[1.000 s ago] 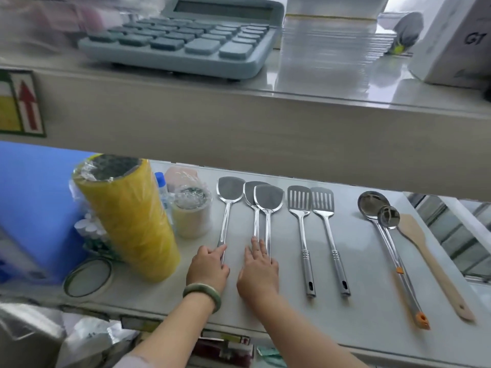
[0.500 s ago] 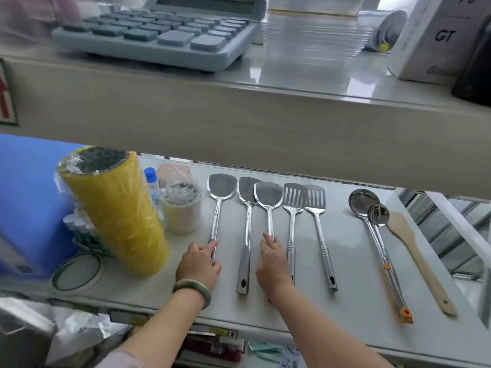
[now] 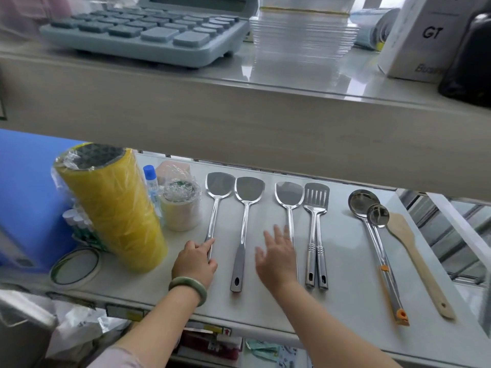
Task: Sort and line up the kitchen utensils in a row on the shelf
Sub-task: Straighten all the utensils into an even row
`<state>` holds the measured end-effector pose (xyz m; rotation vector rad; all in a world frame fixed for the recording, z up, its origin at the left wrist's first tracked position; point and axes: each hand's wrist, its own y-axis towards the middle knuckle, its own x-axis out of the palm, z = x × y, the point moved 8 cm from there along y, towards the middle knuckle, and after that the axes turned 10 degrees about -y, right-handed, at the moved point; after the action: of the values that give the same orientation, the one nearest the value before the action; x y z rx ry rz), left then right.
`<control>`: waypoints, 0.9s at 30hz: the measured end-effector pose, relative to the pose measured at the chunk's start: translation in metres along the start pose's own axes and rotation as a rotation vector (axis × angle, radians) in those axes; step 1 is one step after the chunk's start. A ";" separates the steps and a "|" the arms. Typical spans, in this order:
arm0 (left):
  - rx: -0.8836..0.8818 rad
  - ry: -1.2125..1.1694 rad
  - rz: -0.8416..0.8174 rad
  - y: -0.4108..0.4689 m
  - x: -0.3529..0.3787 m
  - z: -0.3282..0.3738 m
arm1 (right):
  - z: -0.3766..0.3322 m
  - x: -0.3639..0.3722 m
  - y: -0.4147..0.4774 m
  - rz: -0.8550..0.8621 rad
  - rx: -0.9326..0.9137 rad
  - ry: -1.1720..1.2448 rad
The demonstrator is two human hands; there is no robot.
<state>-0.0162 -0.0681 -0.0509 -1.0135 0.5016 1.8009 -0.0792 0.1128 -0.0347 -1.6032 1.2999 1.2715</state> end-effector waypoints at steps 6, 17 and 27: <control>0.017 0.004 -0.024 0.001 0.001 0.002 | -0.064 0.037 -0.016 -0.231 -0.088 0.112; 0.019 0.000 -0.026 0.001 0.000 -0.001 | -0.062 0.037 -0.009 -0.232 -0.041 0.122; 0.201 -0.060 -0.006 -0.026 0.015 0.048 | 0.035 -0.013 -0.015 0.031 0.332 -0.029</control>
<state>-0.0158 -0.0149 -0.0332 -0.8196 0.6272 1.7317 -0.0736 0.1528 -0.0329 -1.3301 1.4371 1.0286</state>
